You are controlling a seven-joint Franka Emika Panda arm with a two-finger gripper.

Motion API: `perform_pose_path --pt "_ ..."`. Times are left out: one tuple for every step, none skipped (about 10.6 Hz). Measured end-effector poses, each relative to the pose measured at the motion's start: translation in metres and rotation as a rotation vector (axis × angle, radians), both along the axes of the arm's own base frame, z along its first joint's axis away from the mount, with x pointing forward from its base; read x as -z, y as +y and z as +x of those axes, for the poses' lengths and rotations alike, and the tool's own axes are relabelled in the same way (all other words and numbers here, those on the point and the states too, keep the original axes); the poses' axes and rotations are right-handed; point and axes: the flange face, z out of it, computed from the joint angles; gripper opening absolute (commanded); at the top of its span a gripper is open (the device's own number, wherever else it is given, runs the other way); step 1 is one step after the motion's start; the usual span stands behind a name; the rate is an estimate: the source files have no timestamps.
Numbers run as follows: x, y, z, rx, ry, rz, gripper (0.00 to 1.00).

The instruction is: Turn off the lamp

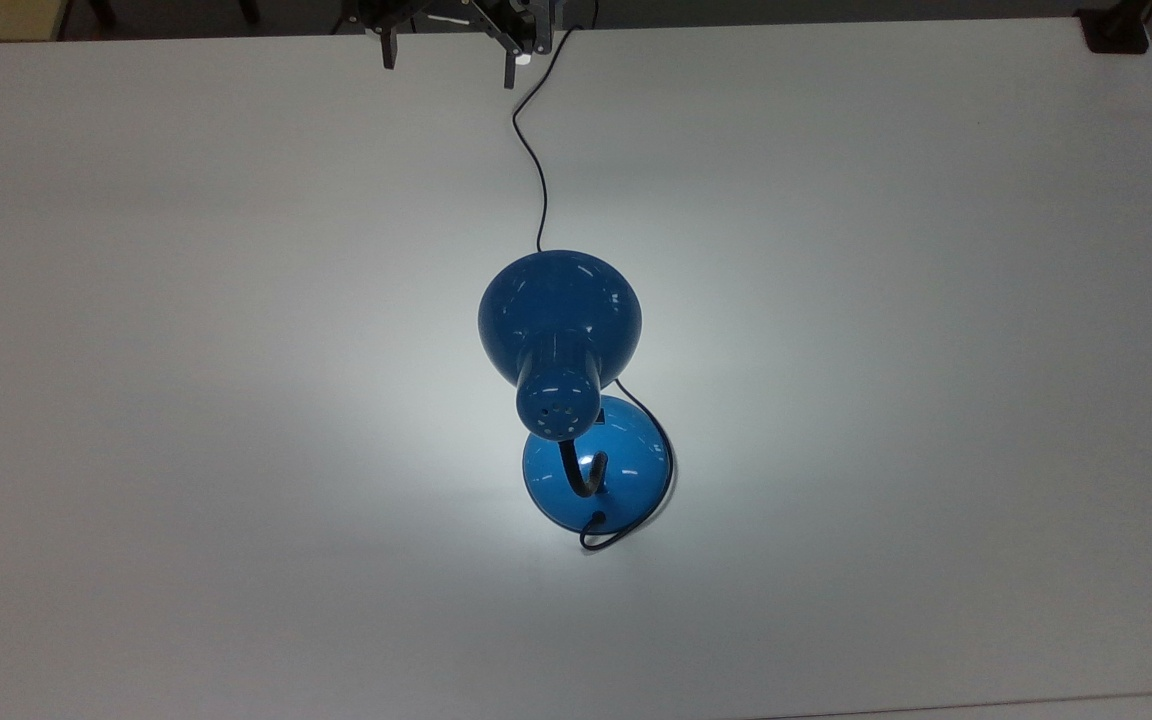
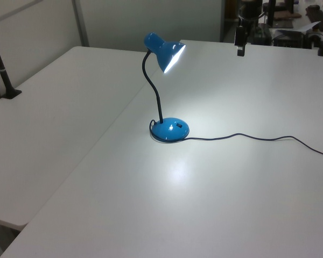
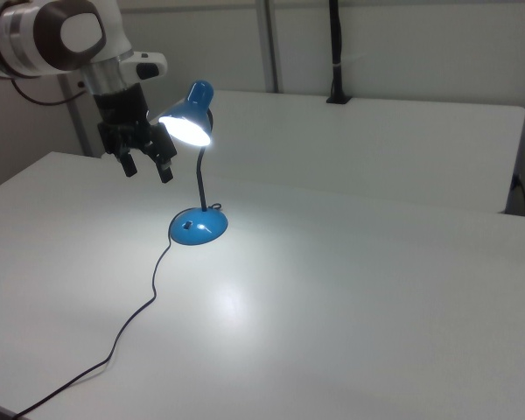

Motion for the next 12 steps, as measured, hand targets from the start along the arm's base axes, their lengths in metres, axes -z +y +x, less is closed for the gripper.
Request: perform_pose_path --pt "0.0 0.0 0.0 0.0 0.0 0.0 1.0" --pt "0.0 0.0 0.0 0.0 0.0 0.0 1.0" --pt "0.0 0.0 0.0 0.0 0.0 0.0 1.0" --pt "0.0 0.0 0.0 0.0 0.0 0.0 0.98" --pt "0.0 0.0 0.0 0.0 0.0 0.0 0.82" --pt "0.0 0.0 0.0 -0.001 0.0 0.0 0.46" --pt "0.0 0.0 0.0 -0.019 0.002 0.0 0.25" --pt "0.0 -0.002 0.0 -0.041 0.005 -0.001 0.08" --pt "0.0 -0.006 0.0 -0.051 0.007 -0.001 0.0" --pt "0.0 -0.01 0.001 -0.052 0.008 -0.001 0.0" --pt "0.0 -0.013 0.001 -0.053 0.009 0.0 0.0" --pt "0.0 -0.013 0.001 -0.053 0.009 0.0 0.0"
